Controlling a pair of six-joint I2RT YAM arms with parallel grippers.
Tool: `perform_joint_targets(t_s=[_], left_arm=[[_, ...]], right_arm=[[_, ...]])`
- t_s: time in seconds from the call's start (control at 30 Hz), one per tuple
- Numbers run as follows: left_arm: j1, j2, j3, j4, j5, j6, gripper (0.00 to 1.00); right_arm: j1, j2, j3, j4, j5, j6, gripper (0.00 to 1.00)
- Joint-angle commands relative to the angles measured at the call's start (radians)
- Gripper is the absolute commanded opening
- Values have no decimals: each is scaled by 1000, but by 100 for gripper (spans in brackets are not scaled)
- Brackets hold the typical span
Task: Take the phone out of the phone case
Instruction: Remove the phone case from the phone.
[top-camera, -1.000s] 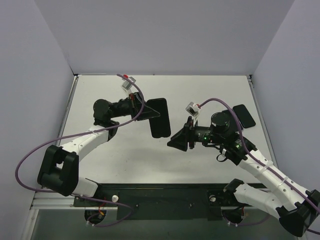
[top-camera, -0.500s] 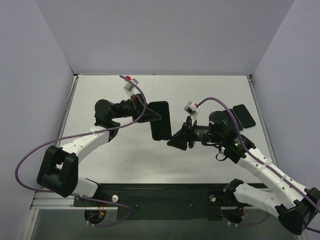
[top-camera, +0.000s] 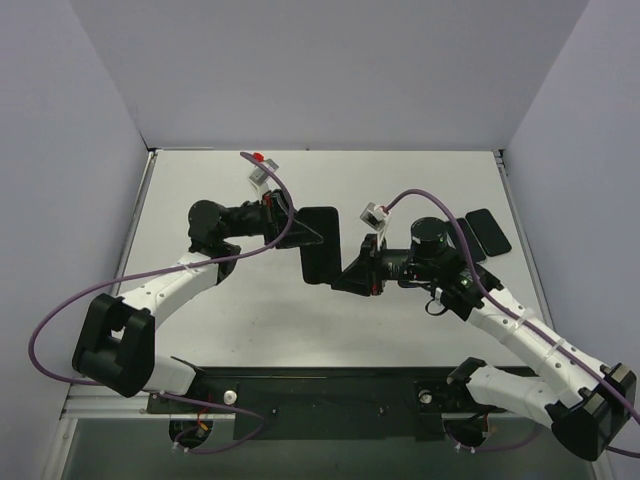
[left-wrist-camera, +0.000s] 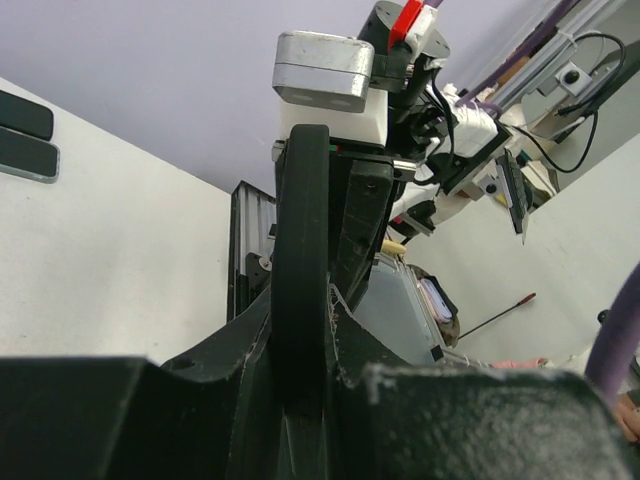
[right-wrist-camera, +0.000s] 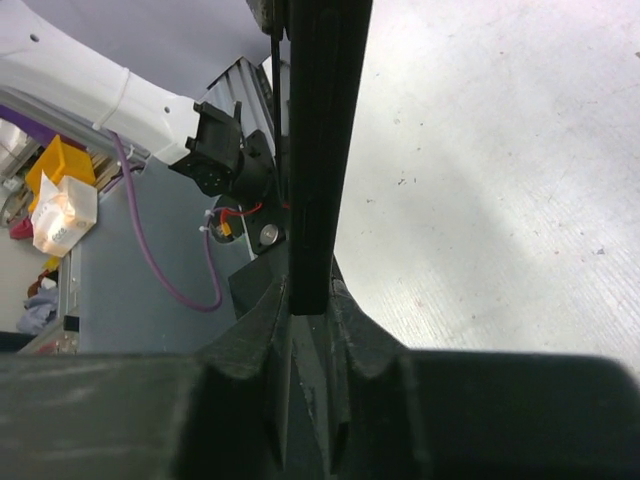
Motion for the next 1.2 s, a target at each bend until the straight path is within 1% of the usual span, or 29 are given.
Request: perform_joint_targets(t_s=[0.0, 0.03, 0.1, 0.13, 0.17, 0.23, 0.3, 0.33, 0.37, 0.4, 0.43, 0.47, 0.5, 0.57, 0.77, 0.8, 0.83, 0.87, 0.9, 0.93, 0.97, 1.0, 1.03, 1.07, 1.1, 1.13, 1.17], left_arm=[[-3, -1, 72, 158, 13, -98, 0], [-3, 7, 83, 167, 22, -130, 0], [-4, 30, 101, 219, 56, -193, 0], [-4, 42, 104, 245, 73, -215, 0], [-6, 47, 118, 244, 81, -233, 0], [-9, 54, 132, 198, 93, -232, 0], [-14, 68, 149, 175, 102, -256, 0], [-18, 86, 154, 196, 104, -278, 0], [-20, 102, 155, 229, 102, -351, 0], [-23, 113, 154, 344, 93, -409, 0], [-23, 129, 155, 418, 86, -510, 0], [-24, 142, 158, 517, 70, -569, 0], [-26, 157, 164, 561, 64, -656, 0], [-32, 160, 160, 575, 46, -697, 0], [-83, 117, 137, 575, 7, -743, 0], [-84, 113, 137, 576, 12, -741, 0], [-83, 91, 132, 537, 12, -722, 0], [-78, 79, 112, 506, 6, -671, 0], [-67, 43, 103, 439, -14, -627, 0], [-61, 27, 77, 384, -26, -537, 0], [-51, -10, 71, 281, -48, -496, 0], [-44, -25, 60, 220, -59, -393, 0], [-28, -65, 48, 64, -100, -341, 0], [-17, -106, 29, 0, -129, -241, 0], [-2, -126, 19, -111, -182, -202, 0], [6, -148, 8, -152, -209, -133, 0], [20, -157, -3, -210, -246, -113, 0]], right_arm=[[16, 7, 50, 16, -64, -101, 0], [20, 9, 52, 4, -62, -122, 0], [37, 10, 59, -46, -14, -241, 0], [67, 6, 64, -112, 17, -280, 0], [106, 6, 79, -137, 109, -353, 0], [153, 17, 114, -201, 196, -437, 0], [190, 36, 159, -243, 263, -481, 0], [198, 46, 173, -248, 275, -486, 0], [210, 55, 196, -248, 293, -501, 0], [215, 60, 213, -245, 301, -507, 0], [226, 70, 225, -245, 327, -524, 0], [232, 75, 240, -245, 340, -532, 0], [238, 86, 245, -235, 362, -546, 0], [240, 93, 251, -216, 384, -563, 0], [238, 101, 247, -160, 415, -580, 0], [235, 101, 239, -151, 427, -563, 0], [232, 96, 234, -130, 438, -551, 0], [221, 92, 227, -122, 464, -500, 0], [208, 87, 221, -114, 444, -476, 0], [192, 77, 202, -113, 411, -437, 0], [191, 55, 163, -99, 418, -411, 0], [186, 20, 143, -88, 445, -362, 1], [177, 1, 94, -68, 445, -315, 7], [160, -29, 69, -15, 441, -229, 10], [152, -46, 19, 13, 444, -186, 18], [134, -68, -8, 51, 444, -90, 23], [125, -75, -38, 64, 439, -48, 30]])
